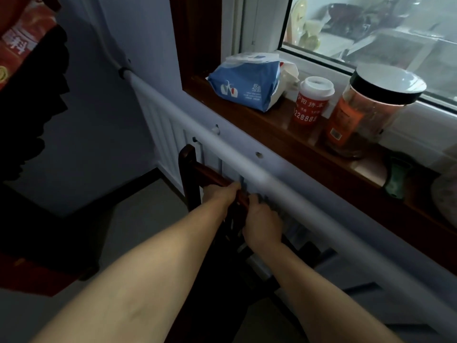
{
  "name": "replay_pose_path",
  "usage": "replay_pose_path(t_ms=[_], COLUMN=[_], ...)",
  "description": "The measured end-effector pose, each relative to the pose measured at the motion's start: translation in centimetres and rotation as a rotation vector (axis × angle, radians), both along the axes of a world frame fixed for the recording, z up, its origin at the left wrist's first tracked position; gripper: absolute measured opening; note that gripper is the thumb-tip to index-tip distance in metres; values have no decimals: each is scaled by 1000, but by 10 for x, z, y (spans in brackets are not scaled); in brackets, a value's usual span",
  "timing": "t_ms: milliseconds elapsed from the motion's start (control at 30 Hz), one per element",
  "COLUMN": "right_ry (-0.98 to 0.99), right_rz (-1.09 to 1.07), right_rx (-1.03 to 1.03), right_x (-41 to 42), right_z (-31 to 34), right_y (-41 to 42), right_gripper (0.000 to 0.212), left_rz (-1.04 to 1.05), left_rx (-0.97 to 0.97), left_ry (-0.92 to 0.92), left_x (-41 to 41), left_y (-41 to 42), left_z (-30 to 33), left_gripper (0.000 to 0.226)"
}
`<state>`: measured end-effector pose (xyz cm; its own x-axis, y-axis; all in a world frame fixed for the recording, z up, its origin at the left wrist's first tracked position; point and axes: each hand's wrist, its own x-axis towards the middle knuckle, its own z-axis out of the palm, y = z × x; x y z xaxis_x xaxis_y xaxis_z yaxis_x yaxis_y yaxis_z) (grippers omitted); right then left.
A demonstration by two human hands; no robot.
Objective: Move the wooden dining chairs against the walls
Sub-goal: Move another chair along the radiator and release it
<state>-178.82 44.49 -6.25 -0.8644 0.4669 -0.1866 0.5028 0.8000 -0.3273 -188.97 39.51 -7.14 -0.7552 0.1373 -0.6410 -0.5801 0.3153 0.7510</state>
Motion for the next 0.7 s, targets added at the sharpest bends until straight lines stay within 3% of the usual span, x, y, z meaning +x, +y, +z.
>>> replay_pose_path(t_ms=[133,233,467,700], right_ry=[-23,-103,-148,-132], right_rz=[0,1,42,219], right_rx=[130,151,138,104], right_x=[1,-1,-2,-4], right_z=[-5,-5,5,13], right_y=[-8,-13,-29,-99], right_gripper=[59,77,106,92], left_rz=[-49,-109,-331,-388], left_rx=[8,3,-135,-377], left_ry=[4,32,196,270], left_x=[0,0,15,23], left_y=[-6,-13,-48,-147], left_z=[1,2,17,46], left_gripper=[84,88,72,25])
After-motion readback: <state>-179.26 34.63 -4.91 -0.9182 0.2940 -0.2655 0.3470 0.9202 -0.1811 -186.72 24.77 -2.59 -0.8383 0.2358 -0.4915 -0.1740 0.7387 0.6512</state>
